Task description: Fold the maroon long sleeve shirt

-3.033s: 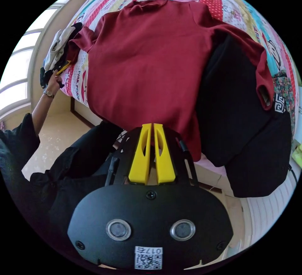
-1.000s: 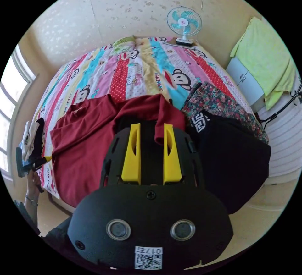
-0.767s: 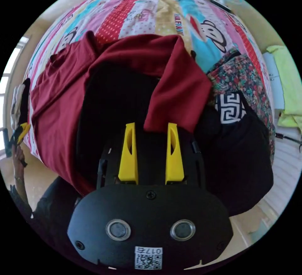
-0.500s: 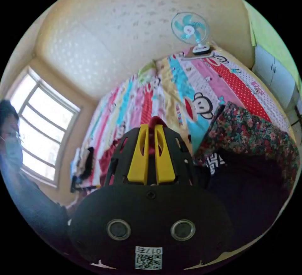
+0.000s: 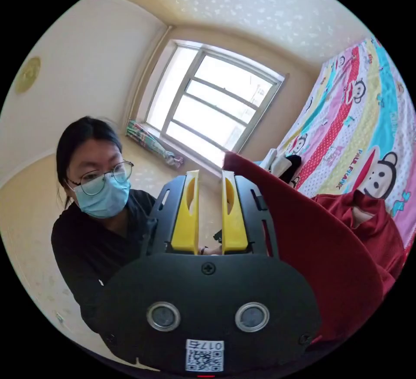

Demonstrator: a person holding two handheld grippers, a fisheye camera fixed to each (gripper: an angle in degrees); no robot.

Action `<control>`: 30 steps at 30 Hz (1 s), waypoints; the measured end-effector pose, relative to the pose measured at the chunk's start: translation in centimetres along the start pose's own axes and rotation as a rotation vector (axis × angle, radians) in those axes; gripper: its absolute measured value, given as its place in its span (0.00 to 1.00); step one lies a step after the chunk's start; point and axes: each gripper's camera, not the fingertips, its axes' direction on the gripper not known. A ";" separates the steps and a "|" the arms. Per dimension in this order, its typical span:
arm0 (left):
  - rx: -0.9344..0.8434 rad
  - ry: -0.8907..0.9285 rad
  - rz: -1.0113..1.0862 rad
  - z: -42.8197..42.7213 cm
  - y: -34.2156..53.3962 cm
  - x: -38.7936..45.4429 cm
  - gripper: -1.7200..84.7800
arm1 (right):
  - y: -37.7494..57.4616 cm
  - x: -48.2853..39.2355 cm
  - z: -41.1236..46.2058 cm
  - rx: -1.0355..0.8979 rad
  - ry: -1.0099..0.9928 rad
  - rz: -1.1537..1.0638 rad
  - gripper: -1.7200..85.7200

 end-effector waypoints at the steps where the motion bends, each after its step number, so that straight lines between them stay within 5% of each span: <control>1: 0.034 0.004 -0.015 -0.9 0.2 -0.5 0.18 | 1.1 0.5 -0.2 0.048 0.046 0.018 0.13; 6: 0.237 0.080 -0.035 -5.7 -1.2 -3.2 0.20 | 5.6 3.0 -4.4 0.088 0.667 0.250 0.17; 11: 0.375 0.108 -0.046 -8.3 -8.2 -3.8 0.24 | 8.6 9.1 -5.9 -0.099 1.278 0.426 0.20; 15: 0.235 0.124 -0.140 -3.4 -15.8 -4.1 0.28 | 11.7 17.7 -5.7 -0.170 1.238 0.604 0.22; 19: 0.200 -0.238 -0.132 -2.0 -16.1 2.2 0.23 | 14.7 19.8 -3.0 0.079 1.298 0.639 0.21; 21: 0.224 -0.193 -0.077 -1.3 -15.1 4.2 0.11 | 14.8 19.8 -0.5 0.035 1.342 0.612 0.18; 24: 0.248 -0.105 -0.067 -3.7 -14.4 4.3 0.10 | 13.7 18.1 0.7 0.060 1.253 0.582 0.13; 27: 0.335 0.174 -0.130 -10.8 -13.9 2.7 0.09 | 11.4 13.0 -0.2 0.291 1.058 0.506 0.11; 30: 0.418 0.162 -0.050 -16.5 -15.8 4.4 0.09 | 7.5 9.1 0.5 0.428 1.025 0.351 0.10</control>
